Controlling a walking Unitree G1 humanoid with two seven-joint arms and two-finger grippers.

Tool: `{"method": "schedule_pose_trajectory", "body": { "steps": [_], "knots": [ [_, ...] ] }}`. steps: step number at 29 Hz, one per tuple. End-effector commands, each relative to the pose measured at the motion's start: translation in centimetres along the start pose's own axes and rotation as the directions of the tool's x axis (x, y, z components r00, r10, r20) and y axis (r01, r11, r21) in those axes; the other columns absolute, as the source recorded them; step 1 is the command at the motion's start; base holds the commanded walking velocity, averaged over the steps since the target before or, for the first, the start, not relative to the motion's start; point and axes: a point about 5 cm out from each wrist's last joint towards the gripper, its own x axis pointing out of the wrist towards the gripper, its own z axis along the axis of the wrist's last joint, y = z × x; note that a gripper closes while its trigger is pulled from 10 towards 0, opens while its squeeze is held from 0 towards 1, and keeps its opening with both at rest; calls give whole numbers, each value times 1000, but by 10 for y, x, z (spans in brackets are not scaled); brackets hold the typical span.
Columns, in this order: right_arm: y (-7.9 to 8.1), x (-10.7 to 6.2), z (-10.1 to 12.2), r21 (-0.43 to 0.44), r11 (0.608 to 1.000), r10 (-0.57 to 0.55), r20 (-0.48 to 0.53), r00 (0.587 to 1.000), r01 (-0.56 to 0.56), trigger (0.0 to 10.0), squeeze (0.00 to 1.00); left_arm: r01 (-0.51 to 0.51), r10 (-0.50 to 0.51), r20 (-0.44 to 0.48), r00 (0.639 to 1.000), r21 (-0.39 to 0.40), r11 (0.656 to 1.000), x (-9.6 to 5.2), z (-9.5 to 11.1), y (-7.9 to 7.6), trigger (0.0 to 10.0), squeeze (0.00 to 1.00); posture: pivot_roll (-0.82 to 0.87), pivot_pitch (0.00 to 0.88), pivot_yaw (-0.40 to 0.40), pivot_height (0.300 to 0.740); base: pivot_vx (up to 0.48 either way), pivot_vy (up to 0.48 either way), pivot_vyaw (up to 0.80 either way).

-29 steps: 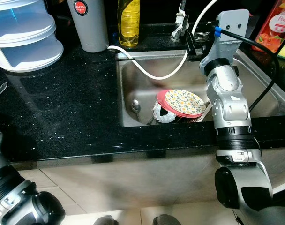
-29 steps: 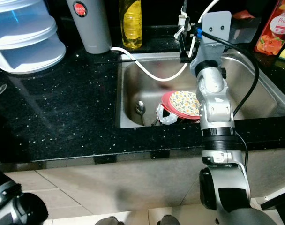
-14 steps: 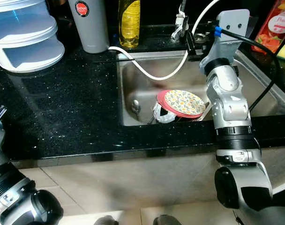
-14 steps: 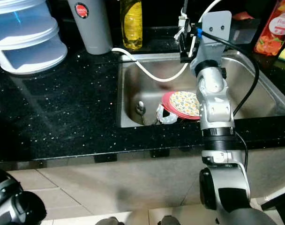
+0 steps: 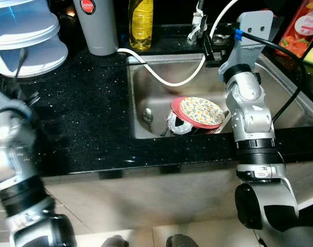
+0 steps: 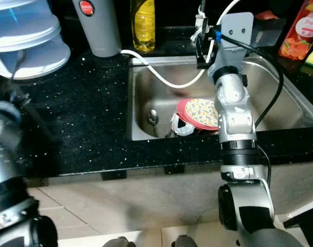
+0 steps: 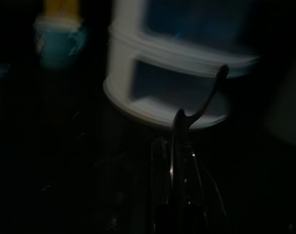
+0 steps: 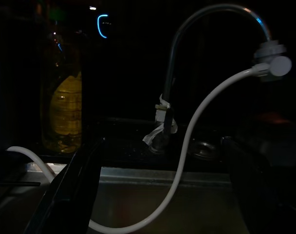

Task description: Kitchen organization

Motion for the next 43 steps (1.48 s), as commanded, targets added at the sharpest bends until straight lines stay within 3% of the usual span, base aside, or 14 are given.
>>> {"method": "schedule_pose_trajectory", "body": {
  "steps": [1,10,13,16,17,23,24,26,27,28,31,33,41,43],
  "knots": [
    [3,2,3,17,1000,7,15,1000,-7,10000,0,24,-24,25,999,22,999,-10,-2,-16,10000,0,97,35,0,740,0,0,0],
    [5,4,6,19,1000,7,28,1000,-7,10000,0,472,-461,-189,867,17,881,-46,-44,-93,10000,0,82,12,4,740,0,0,0],
    [3,5,6,14,1000,1,34,999,-2,10000,0,709,-678,-290,675,5,705,-57,-52,-124,10000,0,82,0,3,740,0,0,0],
    [2,6,8,13,1000,-5,40,999,5,10000,0,762,-745,-308,592,-88,642,-62,-52,-138,10000,122,74,0,7,740,0,0,0],
    [1,6,8,13,1000,-8,42,999,7,10000,0,780,-771,-310,557,-123,613,-65,-52,-143,10000,1000,66,0,13,740,0,0,0],
    [-3,4,9,7,1000,-26,46,999,26,10000,0,811,-799,-290,526,-111,574,-74,-56,-148,10000,1000,53,9,23,740,0,0,0],
    [-4,3,9,6,1000,-30,45,999,30,10000,0,813,-808,-241,538,-105,573,-73,-50,-146,10000,0,53,11,22,740,0,0,0],
    [-4,3,9,6,999,-32,44,998,32,10000,0,816,-814,-207,543,-101,570,-72,-45,-145,10000,0,53,11,22,740,0,0,0],
    [-4,3,8,8,999,-32,43,999,32,10000,0,705,-700,-102,707,29,708,-50,-29,-125,10000,0,62,13,17,740,0,0,0],
    [-4,3,8,8,999,-32,43,999,32,10000,0,705,-700,-102,707,29,708,-50,-29,-125,10000,0,62,13,17,740,0,0,0],
    [1,5,8,19,1000,-17,45,999,17,10000,0,199,-202,-15,979,261,945,-10,-22,-56,10000,0,83,15,9,740,0,0,0],
    [2,5,8,21,1000,-15,44,999,14,10000,0,82,-81,-17,997,283,956,-6,-23,-39,10000,0,83,15,9,740,0,0,0],
    [11,8,4,36,999,19,30,999,-20,10000,0,-457,493,37,869,441,772,-15,-28,88,10000,0,123,32,-16,740,0,0,0],
    [14,11,4,37,999,35,27,999,-36,10000,0,-613,612,173,771,463,641,-20,-11,122,10000,0,137,44,-36,740,0,0,0]
  ]
}}
